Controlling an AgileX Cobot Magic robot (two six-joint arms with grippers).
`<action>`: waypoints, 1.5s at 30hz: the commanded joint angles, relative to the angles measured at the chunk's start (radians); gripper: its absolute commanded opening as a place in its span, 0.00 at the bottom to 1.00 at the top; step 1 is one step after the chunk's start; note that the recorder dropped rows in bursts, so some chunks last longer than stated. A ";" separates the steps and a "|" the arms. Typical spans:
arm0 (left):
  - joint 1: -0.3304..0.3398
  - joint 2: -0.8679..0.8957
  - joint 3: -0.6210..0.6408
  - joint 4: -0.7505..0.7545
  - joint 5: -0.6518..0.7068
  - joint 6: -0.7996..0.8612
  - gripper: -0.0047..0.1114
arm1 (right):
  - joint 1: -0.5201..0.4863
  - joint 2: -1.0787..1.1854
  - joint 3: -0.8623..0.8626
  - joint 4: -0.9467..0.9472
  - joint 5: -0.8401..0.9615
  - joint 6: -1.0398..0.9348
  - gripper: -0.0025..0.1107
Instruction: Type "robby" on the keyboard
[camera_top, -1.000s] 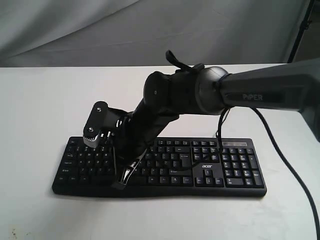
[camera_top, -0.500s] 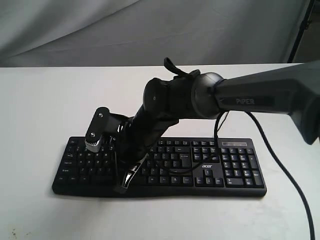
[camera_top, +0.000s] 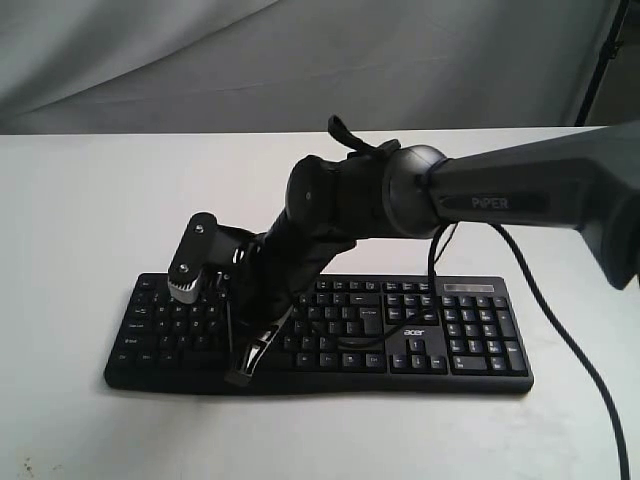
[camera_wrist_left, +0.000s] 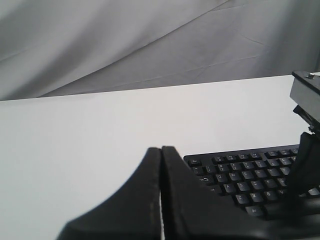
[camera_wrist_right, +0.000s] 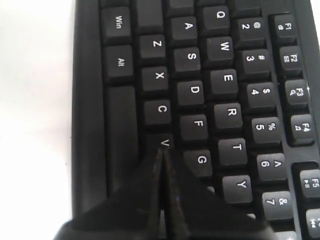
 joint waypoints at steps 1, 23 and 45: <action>-0.006 -0.003 0.004 0.005 -0.005 -0.003 0.04 | 0.002 -0.004 0.002 0.007 -0.009 -0.006 0.02; -0.006 -0.003 0.004 0.005 -0.005 -0.003 0.04 | 0.002 0.000 0.002 0.003 0.000 -0.006 0.02; -0.006 -0.003 0.004 0.005 -0.005 -0.003 0.04 | 0.002 0.022 0.002 0.003 0.006 -0.004 0.02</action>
